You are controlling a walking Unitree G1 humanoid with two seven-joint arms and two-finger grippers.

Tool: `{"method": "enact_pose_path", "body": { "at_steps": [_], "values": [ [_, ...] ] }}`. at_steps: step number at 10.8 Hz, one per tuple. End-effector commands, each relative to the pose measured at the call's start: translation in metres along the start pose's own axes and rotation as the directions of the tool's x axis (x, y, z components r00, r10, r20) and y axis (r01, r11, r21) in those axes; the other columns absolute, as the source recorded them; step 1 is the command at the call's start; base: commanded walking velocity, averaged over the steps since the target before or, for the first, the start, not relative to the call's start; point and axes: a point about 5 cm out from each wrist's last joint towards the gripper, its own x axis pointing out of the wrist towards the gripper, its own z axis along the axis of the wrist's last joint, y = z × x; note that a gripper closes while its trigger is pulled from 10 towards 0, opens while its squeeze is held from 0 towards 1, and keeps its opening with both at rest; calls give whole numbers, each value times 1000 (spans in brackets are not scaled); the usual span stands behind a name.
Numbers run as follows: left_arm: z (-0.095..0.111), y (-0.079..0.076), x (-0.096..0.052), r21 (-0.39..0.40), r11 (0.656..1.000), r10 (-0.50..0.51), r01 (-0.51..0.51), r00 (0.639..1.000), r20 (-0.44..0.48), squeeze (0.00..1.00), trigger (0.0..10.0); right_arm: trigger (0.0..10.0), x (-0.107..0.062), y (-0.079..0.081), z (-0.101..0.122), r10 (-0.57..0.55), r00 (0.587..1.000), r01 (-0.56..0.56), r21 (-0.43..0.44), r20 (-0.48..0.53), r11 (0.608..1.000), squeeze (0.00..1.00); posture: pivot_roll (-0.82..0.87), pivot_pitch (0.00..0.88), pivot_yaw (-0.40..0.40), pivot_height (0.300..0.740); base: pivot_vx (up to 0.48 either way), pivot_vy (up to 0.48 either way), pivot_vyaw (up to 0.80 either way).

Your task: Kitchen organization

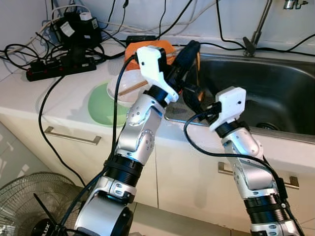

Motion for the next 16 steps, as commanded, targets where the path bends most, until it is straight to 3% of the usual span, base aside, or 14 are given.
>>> {"method": "enact_pose_path", "body": {
  "at_steps": [1,8,9,11,12,13,16],
  "values": [
    [0,-24,12,-78,995,-57,60,997,44,0,10000,10000,5,-2,3,-25,1000,26,-21,15,999,0,29,0,97,740,0,0,0],
    [-3,-32,10,-107,988,-110,111,994,21,0,10000,9765,10,-7,3,-86,996,87,-30,29,996,0,32,0,93,740,0,0,0],
    [-3,-32,10,-107,988,-112,114,994,20,0,10000,5647,10,-7,3,-89,996,90,-29,29,996,0,34,0,92,740,0,0,0],
    [-4,-32,9,-106,987,-117,118,993,14,0,10000,1451,12,-7,4,-97,995,98,-26,36,995,0,33,0,93,740,0,0,0],
    [-4,-32,9,-105,987,-117,118,993,13,0,10000,1451,12,-7,4,-97,995,98,-26,36,995,0,33,0,93,740,0,0,0],
    [-5,-32,8,-100,988,-117,117,993,7,0,10000,0,12,-8,4,-101,994,102,-26,38,994,0,33,0,95,740,0,0,0],
    [-6,-32,8,-92,988,-121,120,993,-3,0,10000,0,12,-8,4,-105,993,107,-26,44,994,0,31,0,97,740,0,0,0]
  ]
}}
